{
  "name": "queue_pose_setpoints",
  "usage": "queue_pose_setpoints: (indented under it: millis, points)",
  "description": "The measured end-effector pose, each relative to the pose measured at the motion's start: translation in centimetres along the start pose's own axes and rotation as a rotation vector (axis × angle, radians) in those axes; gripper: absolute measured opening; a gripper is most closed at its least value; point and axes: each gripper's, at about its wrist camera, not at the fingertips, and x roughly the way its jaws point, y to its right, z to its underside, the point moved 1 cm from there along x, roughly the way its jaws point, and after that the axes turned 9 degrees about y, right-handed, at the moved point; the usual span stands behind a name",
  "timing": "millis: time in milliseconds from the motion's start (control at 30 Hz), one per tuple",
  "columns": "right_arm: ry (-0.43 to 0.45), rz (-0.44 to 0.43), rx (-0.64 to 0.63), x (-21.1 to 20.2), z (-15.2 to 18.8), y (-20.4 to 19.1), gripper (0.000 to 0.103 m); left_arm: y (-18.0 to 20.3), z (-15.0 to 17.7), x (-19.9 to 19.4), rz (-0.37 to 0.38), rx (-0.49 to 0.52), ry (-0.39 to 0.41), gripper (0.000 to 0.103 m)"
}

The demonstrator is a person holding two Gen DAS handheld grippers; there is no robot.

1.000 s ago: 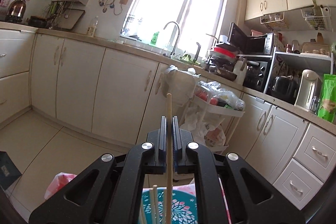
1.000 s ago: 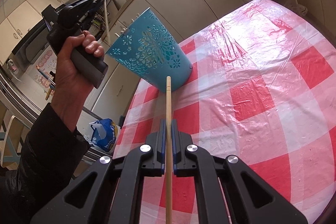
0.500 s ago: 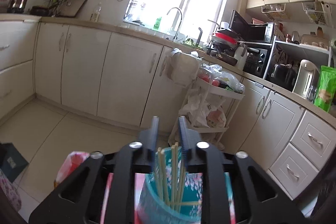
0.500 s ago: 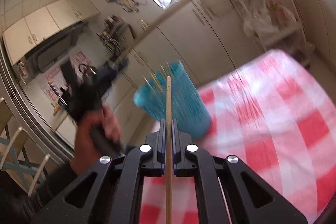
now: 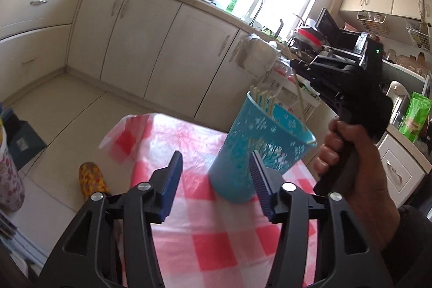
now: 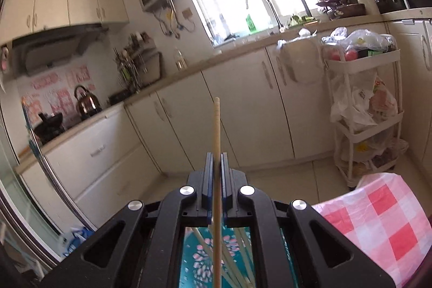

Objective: Organize utensils

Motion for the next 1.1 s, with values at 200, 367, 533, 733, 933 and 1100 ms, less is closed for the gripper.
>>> queue_pose_setpoints:
  millis: [200,367,533,733,933,1100]
  points:
    - [-0.071,-0.012,-0.029,-4.4,2.1,-0.1,0.021,-0.2,0.3,-3.6,-0.078,0.028,-0.069,0.082]
    - [-0.120,-0.031,-0.043,-13.9,3.5,-1.3,0.075,2.3,-0.4,-8.5,-0.138,0.127,-0.092,0.095]
    - [-0.229,-0.003,-0.066,-25.3,6.0,-2.5,0.096,5.3,-0.4,-13.9,-0.238,0.242,-0.144,0.095]
    - [-0.330,0.153,-0.070,-34.3,8.5,-3.4,0.096,8.0,0.6,-20.1,-0.312,0.301,-0.165,0.095]
    - [-0.309,0.185,-0.049,-41.6,11.1,-5.7,0.096,11.2,2.4,-25.7,-0.229,0.332,-0.196,0.095]
    - [-0.273,0.190,-0.016,-44.9,13.5,-6.7,0.096,11.9,4.1,-28.6,-0.205,0.286,-0.238,0.095]
